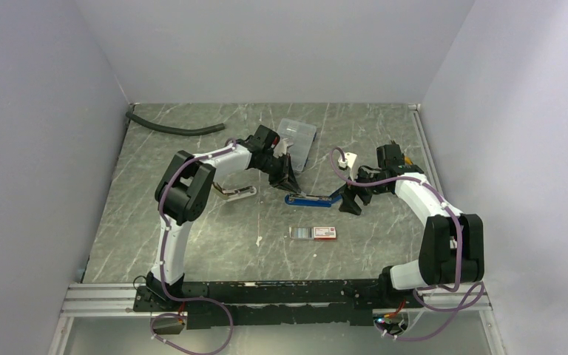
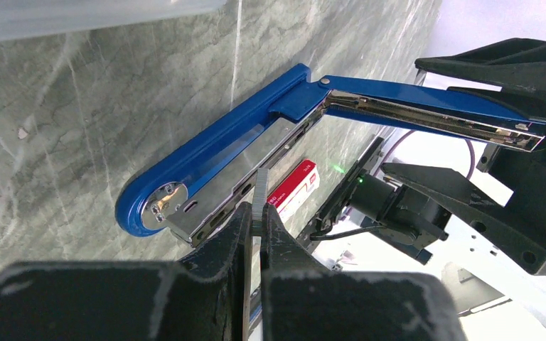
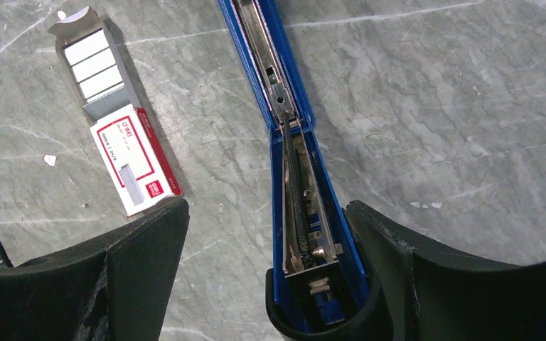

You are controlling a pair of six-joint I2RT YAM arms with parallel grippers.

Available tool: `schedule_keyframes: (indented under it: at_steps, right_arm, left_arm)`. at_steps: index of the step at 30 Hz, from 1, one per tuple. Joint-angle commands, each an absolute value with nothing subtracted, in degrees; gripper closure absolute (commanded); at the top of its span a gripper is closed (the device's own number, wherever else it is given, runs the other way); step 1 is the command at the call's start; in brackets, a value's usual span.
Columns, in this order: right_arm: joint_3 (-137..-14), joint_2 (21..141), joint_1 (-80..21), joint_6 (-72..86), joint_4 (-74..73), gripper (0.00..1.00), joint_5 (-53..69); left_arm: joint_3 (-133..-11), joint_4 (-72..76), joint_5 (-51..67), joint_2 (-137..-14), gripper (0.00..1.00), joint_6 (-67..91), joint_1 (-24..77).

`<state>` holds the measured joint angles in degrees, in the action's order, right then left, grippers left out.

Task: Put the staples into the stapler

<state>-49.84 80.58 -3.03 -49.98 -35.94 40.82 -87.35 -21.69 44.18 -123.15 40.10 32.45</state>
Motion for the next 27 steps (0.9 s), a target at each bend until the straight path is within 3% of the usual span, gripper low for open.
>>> schedule_keyframes:
  at_steps: [1, 27]
  right_arm:
    - [-52.0, 80.7, -2.8, -51.3, -36.1, 0.15, 42.6]
    - [-52.4, 81.6, -2.8, -51.6, -36.9, 0.15, 42.6]
  left_arm:
    - [-87.1, -20.4, 45.2, -119.6, 0.97, 40.8, 32.6]
    - [-86.3, -21.4, 43.1, -119.6, 0.97, 41.3, 32.6]
